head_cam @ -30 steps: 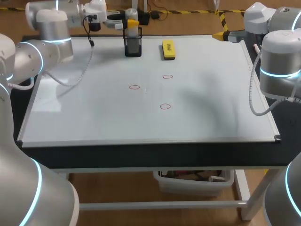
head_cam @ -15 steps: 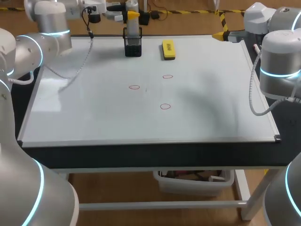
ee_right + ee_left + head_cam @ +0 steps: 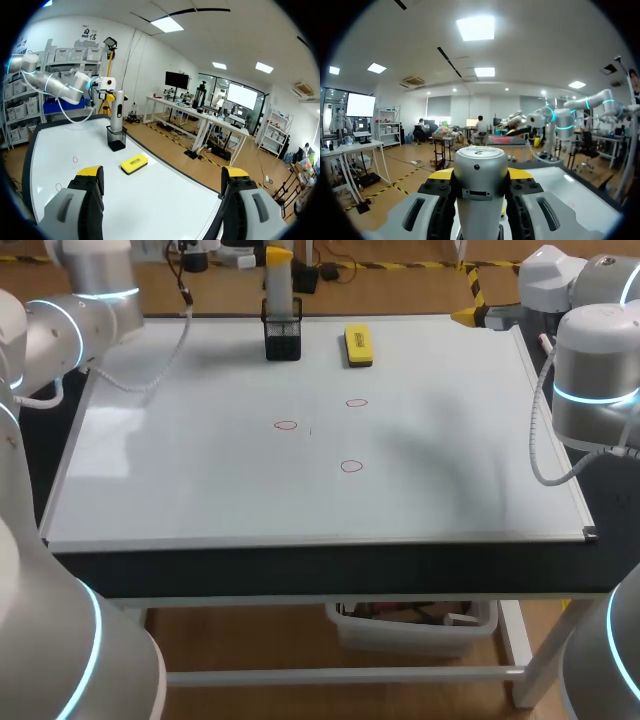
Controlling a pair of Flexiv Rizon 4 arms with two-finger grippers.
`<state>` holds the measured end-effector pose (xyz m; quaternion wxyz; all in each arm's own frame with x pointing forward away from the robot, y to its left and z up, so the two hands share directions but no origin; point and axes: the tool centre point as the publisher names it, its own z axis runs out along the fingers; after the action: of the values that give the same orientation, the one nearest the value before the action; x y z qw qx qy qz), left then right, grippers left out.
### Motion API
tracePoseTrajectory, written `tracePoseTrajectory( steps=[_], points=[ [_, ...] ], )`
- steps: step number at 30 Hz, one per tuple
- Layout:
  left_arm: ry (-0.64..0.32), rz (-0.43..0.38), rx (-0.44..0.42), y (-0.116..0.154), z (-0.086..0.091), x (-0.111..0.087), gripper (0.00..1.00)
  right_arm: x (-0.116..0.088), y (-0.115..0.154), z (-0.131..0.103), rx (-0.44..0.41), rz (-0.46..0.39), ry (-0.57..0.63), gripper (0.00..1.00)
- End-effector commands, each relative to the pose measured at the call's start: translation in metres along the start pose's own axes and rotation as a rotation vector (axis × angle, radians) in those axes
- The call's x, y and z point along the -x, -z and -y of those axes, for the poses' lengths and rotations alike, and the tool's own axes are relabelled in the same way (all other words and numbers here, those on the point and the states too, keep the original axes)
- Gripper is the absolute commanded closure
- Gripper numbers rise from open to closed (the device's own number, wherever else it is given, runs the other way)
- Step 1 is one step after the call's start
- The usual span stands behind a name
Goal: Pick up the inspection probe, press it on each red-marked spot on the whiteboard one by one, put down the probe, pick up the eraser, and wipe off all the red marks.
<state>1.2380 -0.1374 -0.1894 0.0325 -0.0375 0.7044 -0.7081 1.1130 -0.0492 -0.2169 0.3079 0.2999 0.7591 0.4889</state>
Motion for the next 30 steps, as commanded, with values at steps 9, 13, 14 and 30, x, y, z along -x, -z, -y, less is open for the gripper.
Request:
tracePoseTrajectory(
  steps=[9,13,14,30],
  points=[
    [-0.018,-0.067,0.009,0.000,0.033,-0.001,1.00,0.000,0.000,0.000,-0.002,-0.001,0.000,0.00],
    [-0.026,-0.064,0.003,0.005,0.043,-0.002,1.00,0.000,0.000,0.000,-0.002,-0.001,0.000,0.00],
    [-0.028,-0.063,0.002,0.006,0.045,-0.003,1.00,0.000,0.000,0.000,-0.002,-0.001,0.000,0.00],
    [-0.047,0.006,-0.010,0.063,0.056,-0.017,1.00,0.000,0.000,0.000,-0.002,-0.001,0.000,0.00]
  ],
)
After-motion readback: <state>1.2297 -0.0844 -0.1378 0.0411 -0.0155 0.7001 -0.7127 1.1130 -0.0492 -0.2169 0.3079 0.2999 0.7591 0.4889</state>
